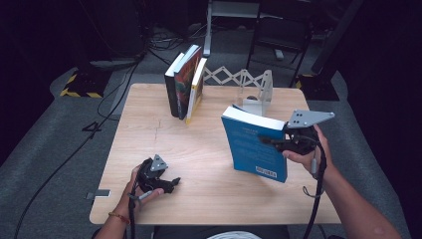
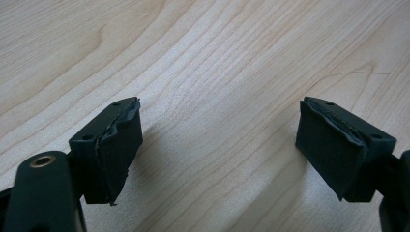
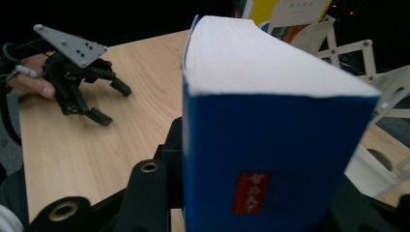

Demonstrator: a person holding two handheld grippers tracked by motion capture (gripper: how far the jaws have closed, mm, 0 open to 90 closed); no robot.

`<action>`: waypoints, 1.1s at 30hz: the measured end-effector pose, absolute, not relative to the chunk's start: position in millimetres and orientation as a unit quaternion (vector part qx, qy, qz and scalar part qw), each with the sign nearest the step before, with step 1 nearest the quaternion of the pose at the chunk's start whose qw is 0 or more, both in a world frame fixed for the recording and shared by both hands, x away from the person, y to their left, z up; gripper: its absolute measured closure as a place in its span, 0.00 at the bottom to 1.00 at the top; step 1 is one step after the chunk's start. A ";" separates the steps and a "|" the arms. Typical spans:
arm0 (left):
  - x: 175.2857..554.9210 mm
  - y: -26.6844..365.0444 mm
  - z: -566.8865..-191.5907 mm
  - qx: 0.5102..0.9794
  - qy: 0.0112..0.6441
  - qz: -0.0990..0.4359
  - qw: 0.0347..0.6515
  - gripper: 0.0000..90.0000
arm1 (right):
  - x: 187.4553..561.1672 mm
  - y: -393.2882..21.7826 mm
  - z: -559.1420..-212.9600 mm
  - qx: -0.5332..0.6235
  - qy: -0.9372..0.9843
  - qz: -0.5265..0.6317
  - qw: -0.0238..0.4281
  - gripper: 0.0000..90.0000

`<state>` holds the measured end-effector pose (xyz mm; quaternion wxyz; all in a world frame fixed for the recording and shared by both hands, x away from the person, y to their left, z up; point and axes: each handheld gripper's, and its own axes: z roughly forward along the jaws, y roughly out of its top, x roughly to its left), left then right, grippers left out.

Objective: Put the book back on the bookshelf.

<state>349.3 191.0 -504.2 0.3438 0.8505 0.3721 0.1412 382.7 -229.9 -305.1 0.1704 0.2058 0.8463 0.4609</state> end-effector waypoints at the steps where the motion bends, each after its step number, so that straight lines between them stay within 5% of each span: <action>1: 349.3 191.0 -504.3 0.850 0.372 0.141 0.345 0.19 | 387.2 -231.7 -298.9 0.211 0.844 0.460 0.179 0.68; 33: 350.5 191.2 -504.2 0.852 0.368 0.139 0.344 0.18 | 479.5 -248.0 -261.4 0.350 0.794 0.413 0.274 0.68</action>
